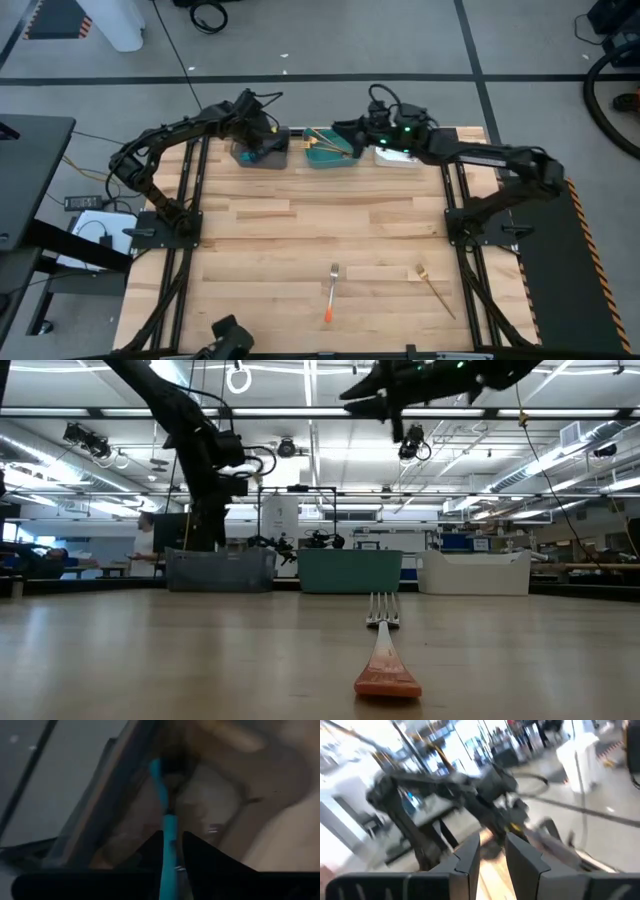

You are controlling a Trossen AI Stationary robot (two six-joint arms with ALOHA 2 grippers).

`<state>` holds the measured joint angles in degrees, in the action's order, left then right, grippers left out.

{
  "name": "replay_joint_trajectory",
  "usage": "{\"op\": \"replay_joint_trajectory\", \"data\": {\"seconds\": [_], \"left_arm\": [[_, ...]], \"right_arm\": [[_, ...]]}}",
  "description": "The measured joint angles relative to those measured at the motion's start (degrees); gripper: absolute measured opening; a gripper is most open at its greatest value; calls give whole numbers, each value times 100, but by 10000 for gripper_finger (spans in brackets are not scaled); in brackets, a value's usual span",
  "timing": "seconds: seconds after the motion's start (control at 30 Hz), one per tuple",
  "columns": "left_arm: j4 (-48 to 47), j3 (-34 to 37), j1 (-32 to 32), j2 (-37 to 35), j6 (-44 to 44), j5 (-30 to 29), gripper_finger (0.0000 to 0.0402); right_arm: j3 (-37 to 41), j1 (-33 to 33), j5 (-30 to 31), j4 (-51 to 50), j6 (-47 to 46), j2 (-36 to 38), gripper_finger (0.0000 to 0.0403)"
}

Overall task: Sort silverware by color (type)
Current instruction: Put the gold fork into the green bin

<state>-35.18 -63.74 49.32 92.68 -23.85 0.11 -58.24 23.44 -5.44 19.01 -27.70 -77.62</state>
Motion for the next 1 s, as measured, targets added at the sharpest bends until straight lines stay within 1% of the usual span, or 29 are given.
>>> {"op": "replay_joint_trajectory", "data": {"seconds": [0.07,0.13,0.27,0.33,0.43,0.53,0.63,0.7,0.83,0.93,1.0], "left_arm": [[-275,-164,-162,-11,203,293,81],[-454,-287,-395,-11,431,670,82],[-472,-458,-1046,-11,1040,1235,82],[-434,-462,-1478,-11,1179,1264,82],[-336,-462,-2133,-11,1271,1274,82],[-89,-462,-2718,-11,1265,1046,82],[166,-462,-3192,-11,1566,793,82],[278,-464,-3457,-11,1948,762,82],[382,-464,-3959,-11,2586,762,82],[451,-464,-4314,-11,2946,747,82],[492,-464,-4523,-11,3151,707,82]], "right_arm": [[0,-30,7,-836,76,424,98],[0,-108,145,-1863,27,845,98],[0,-442,504,-4111,-517,1613,98],[0,-715,646,-5251,-979,1858,98],[0,-1253,596,-6740,-1847,2046,98],[4,-1919,433,-7814,-2600,2060,98],[85,-2611,330,-8417,-3278,1975,98],[224,-3055,103,-8546,-3765,1903,98],[585,-3985,-327,-8419,-4666,1713,98],[817,-4673,-386,-8160,-5245,1512,98],[932,-5064,-385,-7874,-5473,1353,98]]}}
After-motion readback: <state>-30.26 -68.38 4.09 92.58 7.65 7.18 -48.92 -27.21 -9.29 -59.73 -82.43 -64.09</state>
